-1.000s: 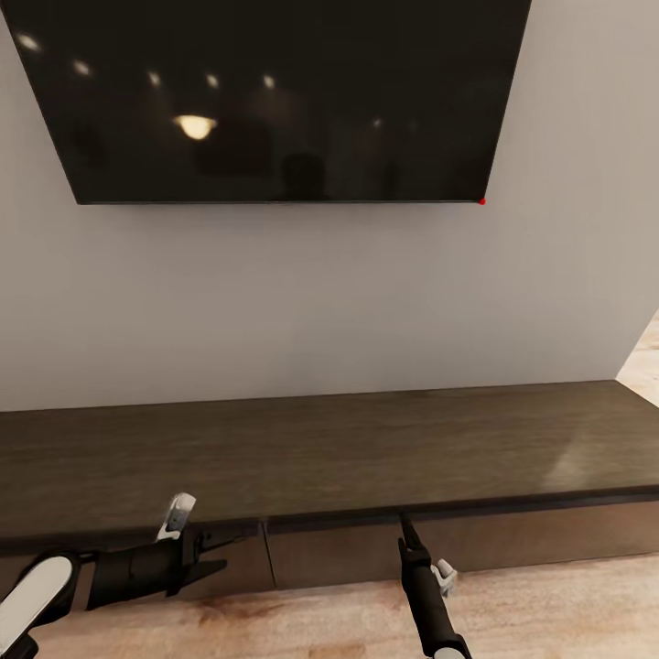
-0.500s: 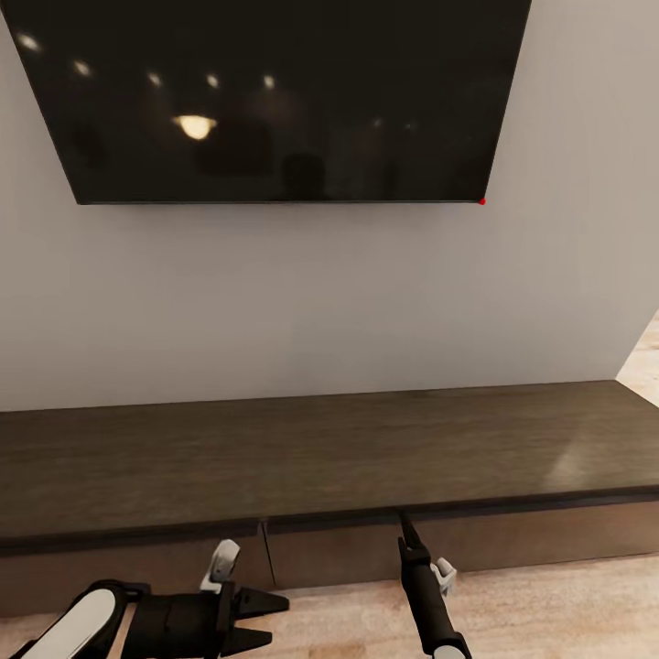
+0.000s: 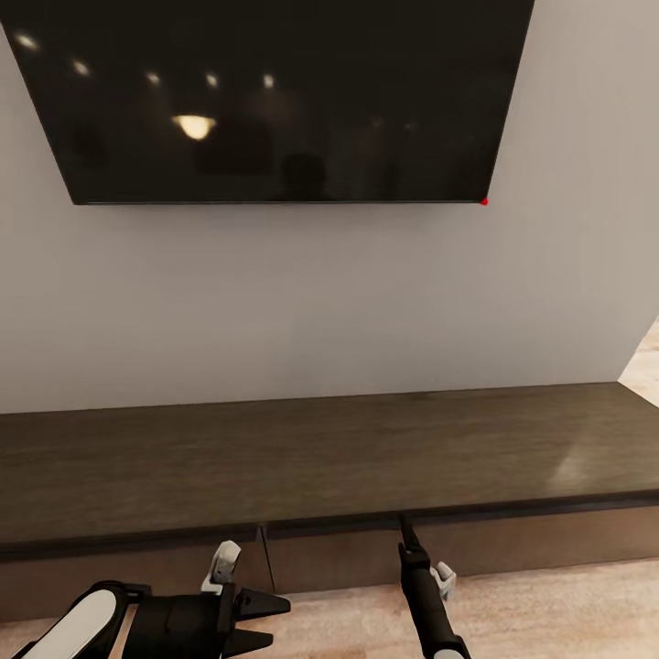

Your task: Place each of the two pumpkins and all three candles from the living room inside a cabinet in the living room (use any cabinet), then make sure every cabinet is closed, and position the cauldron so it is next to a table in the living room.

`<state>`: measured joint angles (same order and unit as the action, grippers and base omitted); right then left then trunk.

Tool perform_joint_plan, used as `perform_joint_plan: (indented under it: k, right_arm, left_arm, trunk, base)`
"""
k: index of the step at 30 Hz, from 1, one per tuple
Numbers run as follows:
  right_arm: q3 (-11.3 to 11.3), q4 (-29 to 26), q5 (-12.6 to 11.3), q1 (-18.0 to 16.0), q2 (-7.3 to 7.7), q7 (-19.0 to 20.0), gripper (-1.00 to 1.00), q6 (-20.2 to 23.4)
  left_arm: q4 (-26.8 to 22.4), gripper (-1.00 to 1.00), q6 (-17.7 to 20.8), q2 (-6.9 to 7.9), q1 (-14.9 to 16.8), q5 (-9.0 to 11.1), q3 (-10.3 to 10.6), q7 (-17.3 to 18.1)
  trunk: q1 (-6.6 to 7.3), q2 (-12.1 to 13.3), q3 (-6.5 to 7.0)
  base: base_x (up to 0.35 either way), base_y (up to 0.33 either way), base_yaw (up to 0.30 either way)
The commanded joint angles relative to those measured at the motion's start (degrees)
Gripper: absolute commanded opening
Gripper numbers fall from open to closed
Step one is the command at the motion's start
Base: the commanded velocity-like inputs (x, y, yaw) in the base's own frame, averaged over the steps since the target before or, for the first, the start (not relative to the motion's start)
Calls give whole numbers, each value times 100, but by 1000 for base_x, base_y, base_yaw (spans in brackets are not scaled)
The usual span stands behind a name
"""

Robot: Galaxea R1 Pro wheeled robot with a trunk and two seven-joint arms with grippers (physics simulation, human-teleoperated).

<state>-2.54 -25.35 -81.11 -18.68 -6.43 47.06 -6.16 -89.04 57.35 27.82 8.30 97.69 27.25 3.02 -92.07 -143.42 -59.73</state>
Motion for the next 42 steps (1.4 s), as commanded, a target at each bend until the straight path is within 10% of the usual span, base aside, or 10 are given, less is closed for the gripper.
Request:
perform_joint_plan:
  k: [1,41,42]
  right_arm:
    - [-27,11,-26,-4,3,-7,100,-43]
    - [-27,18,-31,-4,3,-48,100,-38]
    - [-27,17,-32,-4,2,-48,-100,-38]
  left_arm:
    - [1,100,4,4,5,-22,8,32]
    - [1,100,4,13,5,-22,-10,32]
    - [1,100,4,13,5,-22,-10,32]
  trunk:
    - [1,-2,-5]
    - [1,-2,-5]
    - [1,-2,-5]
  base:
    - [2,0,0]
    - [16,0,0]
    - [0,0,0]
